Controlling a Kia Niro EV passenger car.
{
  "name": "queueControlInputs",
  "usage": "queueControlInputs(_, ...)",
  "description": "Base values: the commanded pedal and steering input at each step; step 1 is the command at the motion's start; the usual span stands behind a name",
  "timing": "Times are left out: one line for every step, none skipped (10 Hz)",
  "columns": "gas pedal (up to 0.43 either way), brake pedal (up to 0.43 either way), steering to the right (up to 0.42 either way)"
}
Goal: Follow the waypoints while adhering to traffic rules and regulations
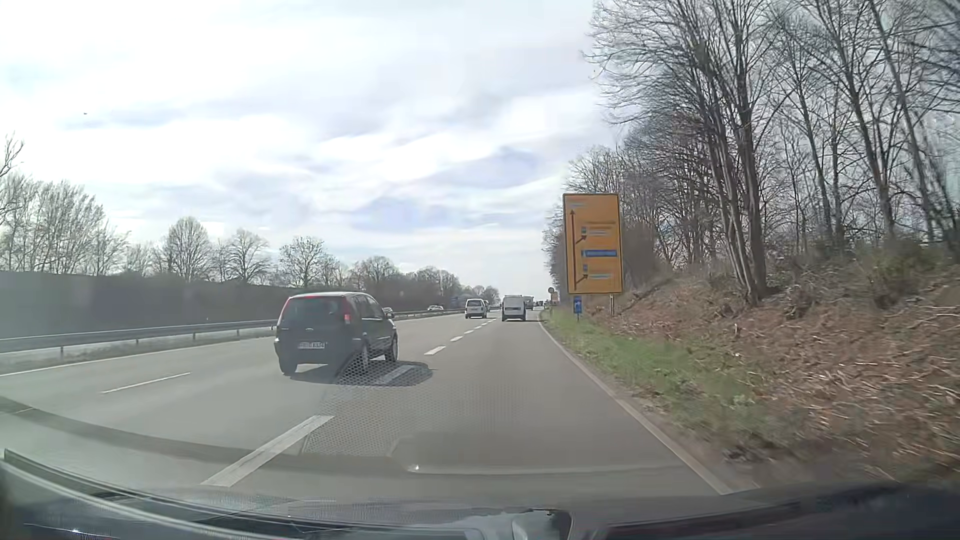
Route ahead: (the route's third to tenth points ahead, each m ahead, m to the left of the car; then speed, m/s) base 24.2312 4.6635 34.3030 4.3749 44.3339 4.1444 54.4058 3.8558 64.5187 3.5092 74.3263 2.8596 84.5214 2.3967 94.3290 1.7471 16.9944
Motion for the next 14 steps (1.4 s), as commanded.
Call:
queueControlInputs(0.228, 0.0, 0.008)
queueControlInputs(0.228, 0.0, 0.008)
queueControlInputs(0.228, 0.0, 0.007)
queueControlInputs(0.228, 0.0, 0.007)
queueControlInputs(0.228, 0.0, 0.006)
queueControlInputs(0.228, 0.0, 0.007)
queueControlInputs(0.228, 0.0, 0.006)
queueControlInputs(0.22, 0.0, 0.006)
queueControlInputs(0.22, 0.0, 0.006)
queueControlInputs(0.209, 0.0, 0.006)
queueControlInputs(0.197, 0.0, 0.006)
queueControlInputs(0.189, 0.0, 0.005)
queueControlInputs(0.157, 0.0, 0.005)
queueControlInputs(0.15, 0.0, 0.005)
